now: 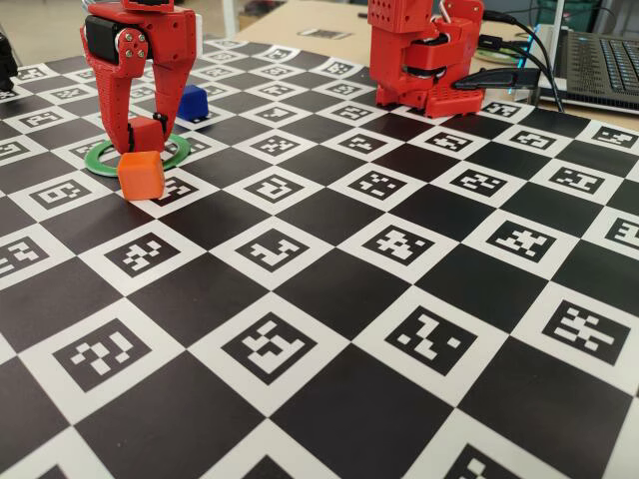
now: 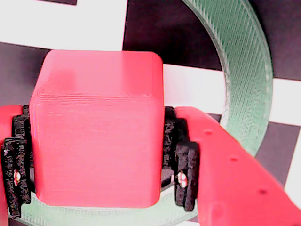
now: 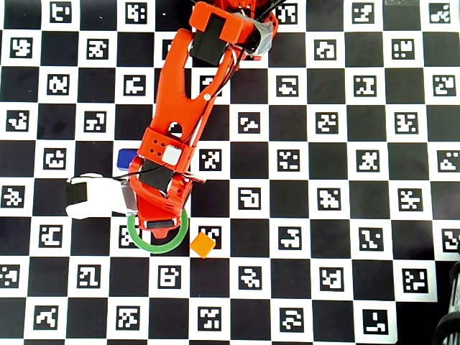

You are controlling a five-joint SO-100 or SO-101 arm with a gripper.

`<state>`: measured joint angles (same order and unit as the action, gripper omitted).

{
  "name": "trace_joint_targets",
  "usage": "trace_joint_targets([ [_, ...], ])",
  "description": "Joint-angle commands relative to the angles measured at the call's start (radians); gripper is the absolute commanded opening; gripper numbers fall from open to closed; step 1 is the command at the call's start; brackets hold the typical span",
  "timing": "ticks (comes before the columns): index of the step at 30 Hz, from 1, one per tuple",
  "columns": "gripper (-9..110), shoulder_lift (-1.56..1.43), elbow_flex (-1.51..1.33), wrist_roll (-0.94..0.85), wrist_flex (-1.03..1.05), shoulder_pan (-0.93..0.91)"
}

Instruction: Grab the red cube then put it in the green circle then put the blue cube on top and finally the orange cube on top

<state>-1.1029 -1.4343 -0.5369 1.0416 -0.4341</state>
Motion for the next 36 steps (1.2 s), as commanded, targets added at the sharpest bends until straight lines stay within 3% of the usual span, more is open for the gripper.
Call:
trace_joint_targets([
  [1, 5, -0.031, 0.012, 0.0, -0.02, -0.014],
  [19, 34, -0.061, -0.018, 0.032, -0.044, -0.02],
  [36, 40, -0.178, 0.213, 0.137, 0.167, -0.025],
])
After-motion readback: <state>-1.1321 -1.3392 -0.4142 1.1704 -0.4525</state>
